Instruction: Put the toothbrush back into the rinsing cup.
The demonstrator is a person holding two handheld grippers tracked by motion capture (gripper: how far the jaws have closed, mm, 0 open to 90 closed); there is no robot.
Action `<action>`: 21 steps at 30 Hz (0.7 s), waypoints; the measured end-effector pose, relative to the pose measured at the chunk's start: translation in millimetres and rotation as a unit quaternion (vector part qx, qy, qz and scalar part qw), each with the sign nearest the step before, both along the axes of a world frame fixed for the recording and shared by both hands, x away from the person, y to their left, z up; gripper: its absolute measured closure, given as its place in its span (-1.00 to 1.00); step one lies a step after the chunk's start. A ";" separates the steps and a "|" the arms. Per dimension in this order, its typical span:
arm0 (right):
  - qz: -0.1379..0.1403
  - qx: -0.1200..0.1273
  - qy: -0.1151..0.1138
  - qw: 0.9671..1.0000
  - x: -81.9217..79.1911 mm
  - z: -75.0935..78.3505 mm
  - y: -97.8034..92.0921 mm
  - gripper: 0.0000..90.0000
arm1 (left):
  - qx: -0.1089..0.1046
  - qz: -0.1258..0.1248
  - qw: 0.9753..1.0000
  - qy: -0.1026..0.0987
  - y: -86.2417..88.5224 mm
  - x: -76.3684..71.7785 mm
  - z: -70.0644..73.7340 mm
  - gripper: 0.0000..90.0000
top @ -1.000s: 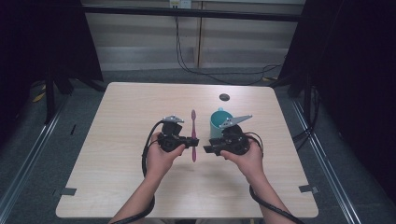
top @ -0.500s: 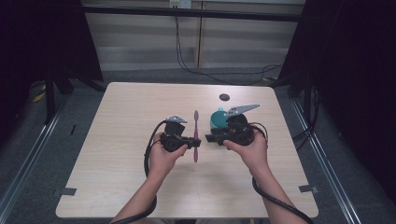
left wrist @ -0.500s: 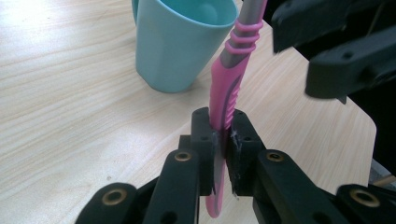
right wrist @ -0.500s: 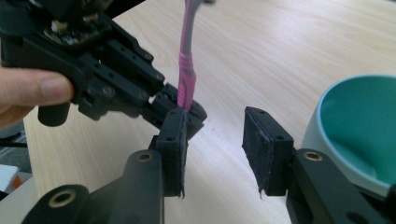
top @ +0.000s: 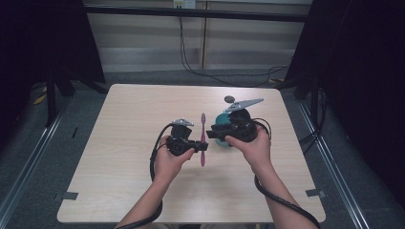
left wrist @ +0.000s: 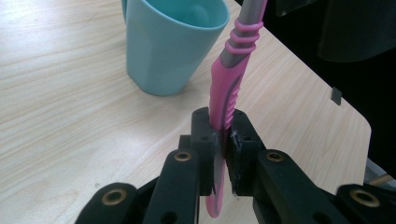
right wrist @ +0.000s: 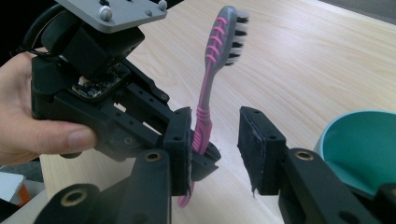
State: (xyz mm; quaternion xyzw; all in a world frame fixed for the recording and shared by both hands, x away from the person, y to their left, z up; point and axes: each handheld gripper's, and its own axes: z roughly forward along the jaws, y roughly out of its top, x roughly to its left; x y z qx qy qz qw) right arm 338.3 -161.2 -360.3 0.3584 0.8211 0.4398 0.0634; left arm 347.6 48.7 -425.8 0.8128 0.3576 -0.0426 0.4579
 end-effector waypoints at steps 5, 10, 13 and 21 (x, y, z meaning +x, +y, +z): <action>0.001 0.007 0.004 1.000 1.3 -0.7 3.7 0.48 | -0.002 -0.002 1.000 0.001 -1.6 -0.6 -0.7 0.84; -0.003 0.009 0.006 1.000 3.8 -2.5 5.9 0.50 | -0.004 -0.006 1.000 -0.005 -4.5 -2.3 2.3 0.84; -0.010 0.015 0.007 1.000 4.9 -4.0 6.8 0.52 | -0.009 -0.006 1.000 -0.005 -7.6 -3.6 4.9 0.84; -0.020 0.036 0.005 0.999 5.1 -3.7 5.9 0.61 | -0.016 -0.009 1.000 -0.006 -11.3 -4.4 6.5 0.84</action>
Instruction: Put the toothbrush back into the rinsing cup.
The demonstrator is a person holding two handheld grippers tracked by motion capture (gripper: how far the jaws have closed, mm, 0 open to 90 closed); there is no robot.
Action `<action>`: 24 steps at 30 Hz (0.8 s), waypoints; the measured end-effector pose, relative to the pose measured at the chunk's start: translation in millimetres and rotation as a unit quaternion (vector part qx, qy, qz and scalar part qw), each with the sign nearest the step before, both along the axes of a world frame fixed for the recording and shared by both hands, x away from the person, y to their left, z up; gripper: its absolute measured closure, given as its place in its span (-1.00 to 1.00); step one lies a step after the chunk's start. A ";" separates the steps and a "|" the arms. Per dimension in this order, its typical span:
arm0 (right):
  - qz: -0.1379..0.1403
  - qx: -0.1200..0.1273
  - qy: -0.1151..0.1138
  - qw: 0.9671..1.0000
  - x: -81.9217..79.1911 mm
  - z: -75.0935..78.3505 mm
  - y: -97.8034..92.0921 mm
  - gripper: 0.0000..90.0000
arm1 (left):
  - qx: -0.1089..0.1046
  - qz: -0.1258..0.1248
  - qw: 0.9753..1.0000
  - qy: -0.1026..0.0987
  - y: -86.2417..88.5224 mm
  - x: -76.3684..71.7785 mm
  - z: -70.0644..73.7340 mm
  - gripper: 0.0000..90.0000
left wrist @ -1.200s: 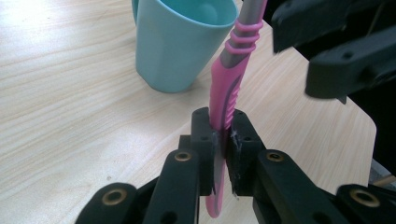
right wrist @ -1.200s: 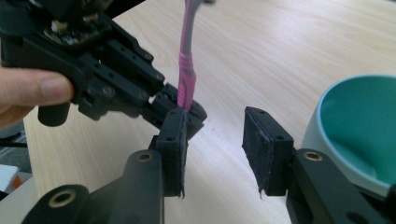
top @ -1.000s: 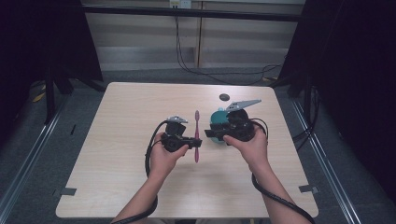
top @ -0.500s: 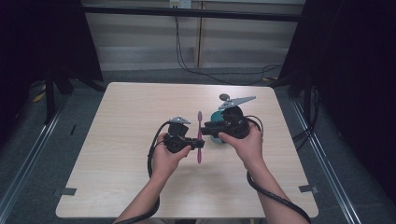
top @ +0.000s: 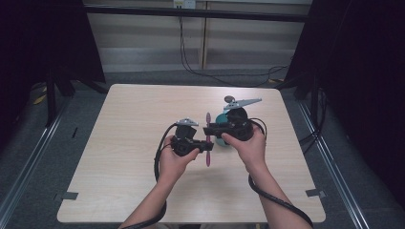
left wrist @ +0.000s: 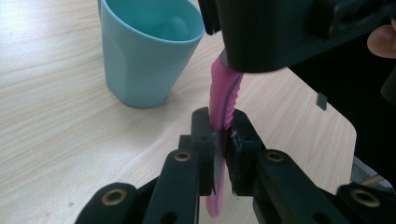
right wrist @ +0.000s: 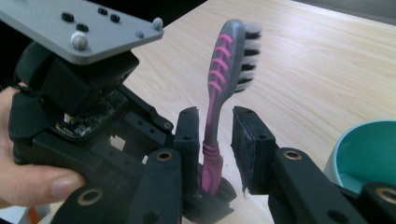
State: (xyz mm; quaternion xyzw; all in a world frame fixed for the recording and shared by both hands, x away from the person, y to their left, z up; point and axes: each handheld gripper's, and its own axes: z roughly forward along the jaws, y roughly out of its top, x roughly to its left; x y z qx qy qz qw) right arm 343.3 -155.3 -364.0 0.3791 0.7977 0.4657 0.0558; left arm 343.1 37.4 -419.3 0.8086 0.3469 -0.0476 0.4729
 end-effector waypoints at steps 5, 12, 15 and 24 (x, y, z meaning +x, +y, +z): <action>-0.005 0.013 -0.001 1.000 -0.3 0.5 -1.5 0.68 | -0.010 0.001 1.000 0.001 -1.6 -0.3 0.8 0.84; -0.013 0.030 -0.005 0.999 -1.1 -2.0 -2.6 0.75 | -0.023 0.002 1.000 0.006 -2.5 -0.3 2.1 0.84; -0.015 0.033 -0.012 0.999 -1.8 -2.1 -2.3 0.82 | -0.029 0.003 1.000 0.008 -2.3 -0.1 1.7 0.84; -0.020 0.051 -0.019 0.998 -2.8 -2.3 -0.8 0.87 | -0.046 0.009 0.999 0.012 0.2 -0.3 2.4 0.84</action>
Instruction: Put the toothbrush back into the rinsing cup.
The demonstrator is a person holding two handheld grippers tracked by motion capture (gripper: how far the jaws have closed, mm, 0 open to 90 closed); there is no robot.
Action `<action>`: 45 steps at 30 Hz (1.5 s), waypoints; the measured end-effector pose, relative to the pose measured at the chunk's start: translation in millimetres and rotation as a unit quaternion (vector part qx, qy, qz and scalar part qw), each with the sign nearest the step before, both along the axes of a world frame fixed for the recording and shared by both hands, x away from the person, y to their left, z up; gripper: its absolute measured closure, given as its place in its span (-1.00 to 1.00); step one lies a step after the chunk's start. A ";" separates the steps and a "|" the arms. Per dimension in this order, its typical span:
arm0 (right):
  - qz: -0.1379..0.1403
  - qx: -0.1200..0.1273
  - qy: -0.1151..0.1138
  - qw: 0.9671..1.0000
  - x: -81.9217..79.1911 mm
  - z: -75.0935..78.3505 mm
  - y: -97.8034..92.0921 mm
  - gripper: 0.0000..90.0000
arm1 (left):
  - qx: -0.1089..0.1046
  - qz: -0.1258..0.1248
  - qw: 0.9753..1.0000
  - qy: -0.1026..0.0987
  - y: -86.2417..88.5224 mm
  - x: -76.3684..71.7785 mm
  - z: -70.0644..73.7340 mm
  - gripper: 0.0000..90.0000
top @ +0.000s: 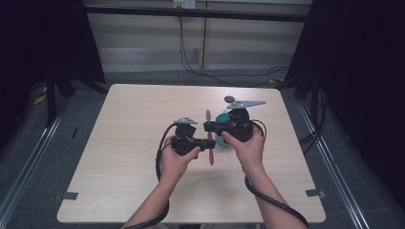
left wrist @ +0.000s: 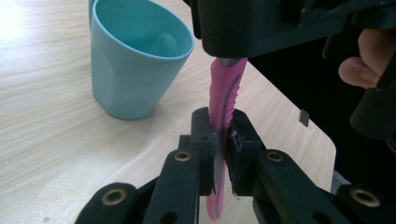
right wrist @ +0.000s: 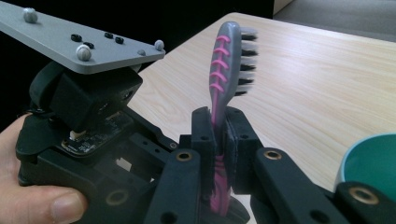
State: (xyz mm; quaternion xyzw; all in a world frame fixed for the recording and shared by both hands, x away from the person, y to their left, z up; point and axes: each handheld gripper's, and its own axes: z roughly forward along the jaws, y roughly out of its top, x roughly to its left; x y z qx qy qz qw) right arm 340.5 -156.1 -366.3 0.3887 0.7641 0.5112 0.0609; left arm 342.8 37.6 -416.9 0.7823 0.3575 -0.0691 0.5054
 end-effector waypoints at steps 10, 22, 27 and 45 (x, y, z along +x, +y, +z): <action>0.009 -0.006 -0.022 1.000 -1.1 2.6 1.4 0.88 | -0.015 0.001 1.000 -0.006 2.3 -0.5 0.6 0.82; 0.009 -0.010 -0.032 0.999 -2.6 9.0 -4.7 0.88 | 0.001 0.009 0.999 -0.053 13.3 -2.3 3.7 0.10; 0.006 -0.012 -0.035 0.999 -2.4 12.5 -8.9 0.88 | 0.005 0.008 0.997 -0.070 20.9 -2.0 0.5 -0.12; -0.015 -0.009 -0.053 0.998 5.2 36.4 -27.3 0.88 | 0.072 0.006 0.993 -0.098 42.6 -4.2 -10.5 -0.45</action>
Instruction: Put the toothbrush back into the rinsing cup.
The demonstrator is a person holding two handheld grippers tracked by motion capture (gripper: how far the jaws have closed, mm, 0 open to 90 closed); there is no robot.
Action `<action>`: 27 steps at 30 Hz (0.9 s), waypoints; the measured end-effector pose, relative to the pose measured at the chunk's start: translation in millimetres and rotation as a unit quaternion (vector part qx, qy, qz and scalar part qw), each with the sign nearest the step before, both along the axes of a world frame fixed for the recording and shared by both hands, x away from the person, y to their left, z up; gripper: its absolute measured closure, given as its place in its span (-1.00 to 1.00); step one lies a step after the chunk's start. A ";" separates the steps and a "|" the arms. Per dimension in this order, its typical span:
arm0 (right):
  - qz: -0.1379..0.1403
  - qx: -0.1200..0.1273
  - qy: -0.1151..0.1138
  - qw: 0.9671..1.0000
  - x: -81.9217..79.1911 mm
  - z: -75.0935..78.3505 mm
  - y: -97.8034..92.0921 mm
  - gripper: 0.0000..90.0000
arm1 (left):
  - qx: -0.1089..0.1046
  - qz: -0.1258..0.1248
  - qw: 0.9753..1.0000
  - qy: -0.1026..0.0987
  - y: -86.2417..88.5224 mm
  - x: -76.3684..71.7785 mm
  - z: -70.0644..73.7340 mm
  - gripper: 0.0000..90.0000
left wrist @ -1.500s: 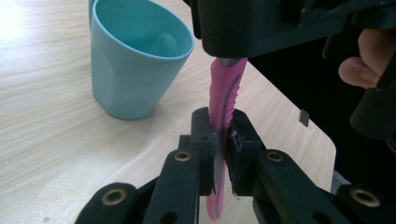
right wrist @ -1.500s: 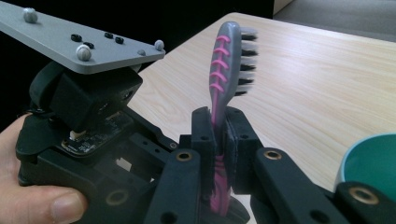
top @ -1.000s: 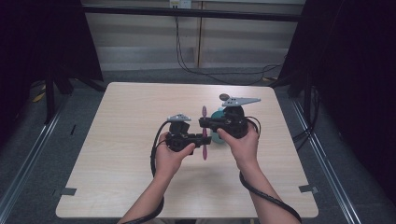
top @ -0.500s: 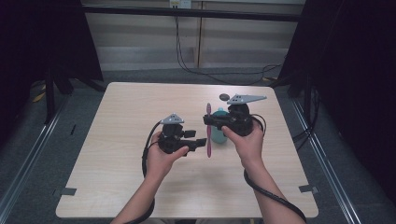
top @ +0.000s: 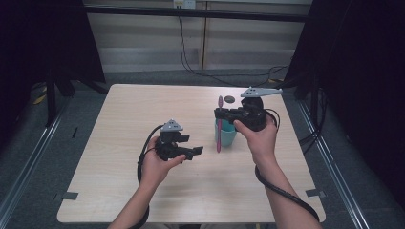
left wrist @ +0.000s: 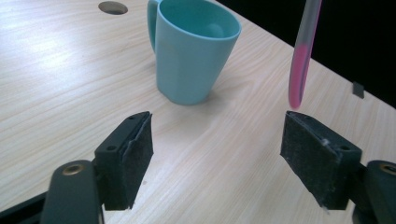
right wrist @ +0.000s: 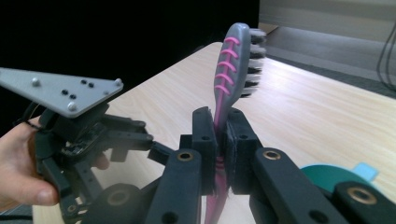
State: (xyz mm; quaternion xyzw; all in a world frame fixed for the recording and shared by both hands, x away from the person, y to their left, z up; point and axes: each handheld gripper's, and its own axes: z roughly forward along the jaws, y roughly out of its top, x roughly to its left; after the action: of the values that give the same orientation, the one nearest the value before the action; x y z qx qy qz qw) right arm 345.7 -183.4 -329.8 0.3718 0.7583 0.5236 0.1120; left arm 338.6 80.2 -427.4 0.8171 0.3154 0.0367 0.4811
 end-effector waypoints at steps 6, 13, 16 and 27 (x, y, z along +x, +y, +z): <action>-0.012 0.003 -0.008 1.000 3.3 9.4 -8.8 0.88 | -0.002 0.003 1.000 0.008 5.0 0.0 -2.6 -0.51; -0.030 0.008 -0.020 0.999 10.1 15.8 -18.1 0.88 | 0.012 0.011 1.000 0.011 11.6 0.3 -6.1 -0.59; -0.040 0.012 -0.027 0.999 14.2 18.4 -23.0 0.88 | 0.016 0.012 1.000 0.010 14.3 0.1 -6.6 -0.60; -0.073 0.012 -0.050 0.996 33.4 24.0 -34.2 0.88 | 0.022 0.016 1.000 0.012 25.7 -0.2 -8.1 -0.60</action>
State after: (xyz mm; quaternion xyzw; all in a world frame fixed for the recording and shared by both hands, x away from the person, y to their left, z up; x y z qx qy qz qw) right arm 379.1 -217.7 -305.8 0.4009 0.7162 0.5408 0.1837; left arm 338.4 105.9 -435.5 0.8225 0.3337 0.0415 0.4587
